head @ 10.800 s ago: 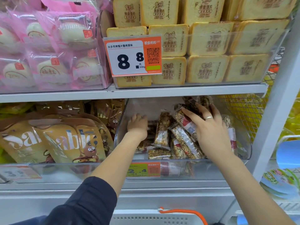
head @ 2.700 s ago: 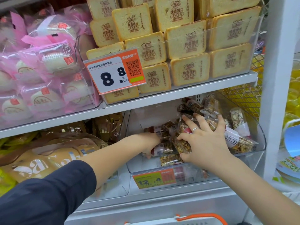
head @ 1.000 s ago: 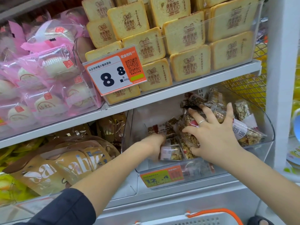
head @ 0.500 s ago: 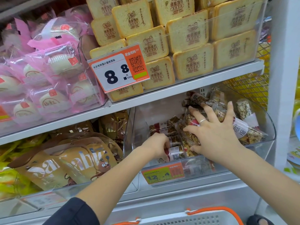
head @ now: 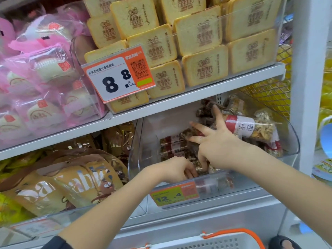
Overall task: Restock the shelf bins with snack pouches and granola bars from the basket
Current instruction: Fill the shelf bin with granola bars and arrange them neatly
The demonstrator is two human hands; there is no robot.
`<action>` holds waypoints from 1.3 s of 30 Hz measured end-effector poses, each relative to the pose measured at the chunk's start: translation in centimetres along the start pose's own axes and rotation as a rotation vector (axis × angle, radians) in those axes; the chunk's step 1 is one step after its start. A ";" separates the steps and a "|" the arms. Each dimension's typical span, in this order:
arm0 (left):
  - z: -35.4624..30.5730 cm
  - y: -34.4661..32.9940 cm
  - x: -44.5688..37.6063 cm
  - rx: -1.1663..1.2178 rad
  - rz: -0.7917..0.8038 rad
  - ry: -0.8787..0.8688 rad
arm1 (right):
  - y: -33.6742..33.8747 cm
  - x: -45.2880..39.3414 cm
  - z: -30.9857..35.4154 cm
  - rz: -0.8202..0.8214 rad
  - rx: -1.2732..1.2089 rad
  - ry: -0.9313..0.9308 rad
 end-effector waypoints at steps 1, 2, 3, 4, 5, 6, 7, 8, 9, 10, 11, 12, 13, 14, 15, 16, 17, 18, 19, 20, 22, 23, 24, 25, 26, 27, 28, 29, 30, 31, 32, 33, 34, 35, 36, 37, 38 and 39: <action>-0.3 0.0 -0.2 -0.048 0.010 -0.013 | 0.1 0.2 -0.4 -0.001 -0.030 -0.020; -0.6 0.1 -0.2 -0.090 0.013 -0.024 | 0.1 0.5 -0.6 -0.004 -0.053 -0.030; -0.8 0.3 -0.1 -0.129 0.007 -0.029 | 0.1 0.7 -0.6 -0.007 -0.067 -0.031; -0.6 0.6 0.3 -0.176 -0.005 -0.018 | 0.0 0.8 -0.6 -0.016 -0.071 -0.024; -0.1 0.8 0.7 -0.233 -0.012 0.007 | -0.1 0.8 -0.5 -0.024 -0.065 -0.016; 0.7 0.8 1.1 -0.293 -0.005 0.038 | -0.2 0.8 -0.4 -0.036 -0.061 -0.011; 1.6 0.8 1.5 -0.349 0.016 0.067 | -0.3 0.9 -0.3 -0.046 -0.051 -0.007; 2.3 0.6 1.8 -0.397 0.043 0.097 | -0.4 1.0 -0.2 -0.060 -0.040 0.002; 2.8 0.4 2.0 -0.427 0.060 0.121 | -0.5 1.0 -0.2 -0.075 -0.029 0.011; 3.0 0.4 2.1 -0.429 0.072 0.140 | -0.5 1.0 -0.1 -0.095 -0.017 0.018; 3.0 0.5 2.2 -0.400 0.077 0.152 | -0.7 1.0 0.0 -0.113 -0.010 0.027; 2.9 0.9 2.1 -0.349 0.069 0.150 | -0.8 1.0 0.0 -0.128 -0.008 0.029; 2.7 1.4 2.1 -0.289 0.049 0.139 | -1.2 1.1 0.0 -0.144 -0.011 0.028; 2.4 2.0 2.3 -0.215 0.008 0.128 | -1.4 1.3 -0.1 -0.181 -0.021 0.030; 2.1 2.5 2.6 -0.141 -0.047 0.115 | -1.5 1.6 -0.2 -0.236 -0.037 0.029; 2.0 2.9 2.9 -0.086 -0.099 0.092 | -1.5 1.8 -0.4 -0.279 -0.067 0.004; 1.8 3.2 3.2 -0.052 -0.120 0.065 | -1.4 2.0 -0.7 -0.314 -0.103 -0.032; 1.7 3.1 3.4 -0.035 -0.102 0.044 | -1.4 2.1 -0.8 -0.323 -0.136 -0.076; 1.5 2.9 3.5 -0.028 -0.053 0.032 | -1.5 2.1 -0.8 -0.318 -0.154 -0.127; 1.4 2.5 3.5 -0.040 -0.003 0.032 | -1.5 1.9 -0.7 -0.274 -0.162 -0.185; 1.2 1.6 3.0 -0.112 0.048 0.039 | -0.9 1.1 -0.1 -0.187 -0.138 -0.267; 1.0 1.2 2.7 -0.146 0.050 0.044 | -0.8 0.6 0.3 -0.147 -0.114 -0.282; 0.8 1.0 2.4 -0.178 0.039 0.047 | -0.7 0.1 0.7 -0.119 -0.090 -0.292; 0.6 0.9 2.2 -0.207 0.024 0.050 | -0.7 -0.3 1.0 -0.090 -0.073 -0.299; 0.6 0.9 2.0 -0.231 0.009 0.053 | -0.7 -0.6 1.2 -0.070 -0.061 -0.306; 0.9 1.0 2.0 -0.252 -0.001 0.065 | -0.8 -0.8 1.3 -0.067 -0.059 -0.310; 1.3 1.0 1.9 -0.267 -0.012 0.084 | -0.8 -0.8 1.3 -0.077 -0.062 -0.308; 1.8 1.0 2.0 -0.280 -0.020 0.114 | -0.9 -0.7 1.2 -0.093 -0.070 -0.302; 2.2 1.1 2.1 -0.293 -0.022 0.143 | -1.0 -0.7 1.1 -0.106 -0.079 -0.297; 2.3 1.2 2.2 -0.291 -0.017 0.164 | -1.0 -0.5 0.9 -0.114 -0.086 -0.290; 2.3 1.4 2.4 -0.265 -0.017 0.170 | -1.1 -0.4 0.8 -0.124 -0.090 -0.282; 2.4 1.8 2.5 -0.205 -0.043 0.171 | -1.0 -0.3 0.8 -0.130 -0.089 -0.273; 2.3 2.4 2.6 -0.123 -0.109 0.174 | -1.0 -0.2 0.7 -0.129 -0.086 -0.266; 2.3 3.3 2.5 -0.047 -0.207 0.182 | -1.0 -0.1 0.7 -0.126 -0.089 -0.259; 2.4 4.1 2.5 0.004 -0.298 0.178 | -1.0 -0.1 0.7 -0.126 -0.096 -0.252; 2.5 4.5 2.3 0.020 -0.313 0.153 | -1.0 0.0 0.6 -0.126 -0.102 -0.247; 2.5 4.5 2.0 0.002 -0.223 0.121 | -1.0 -0.1 0.6 -0.127 -0.104 -0.244; 2.5 3.8 1.6 -0.048 -0.057 0.114 | -1.0 -0.1 0.6 -0.133 -0.102 -0.242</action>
Point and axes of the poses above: each hand's wrist, its own x-axis away from the middle knuckle, its own y-axis out of the back of the hand, z = x × y, the point moved 2 cm from there along -x, towards the middle knuckle, and after that the axes turned 1 degree about -x, right-handed, at the moved point
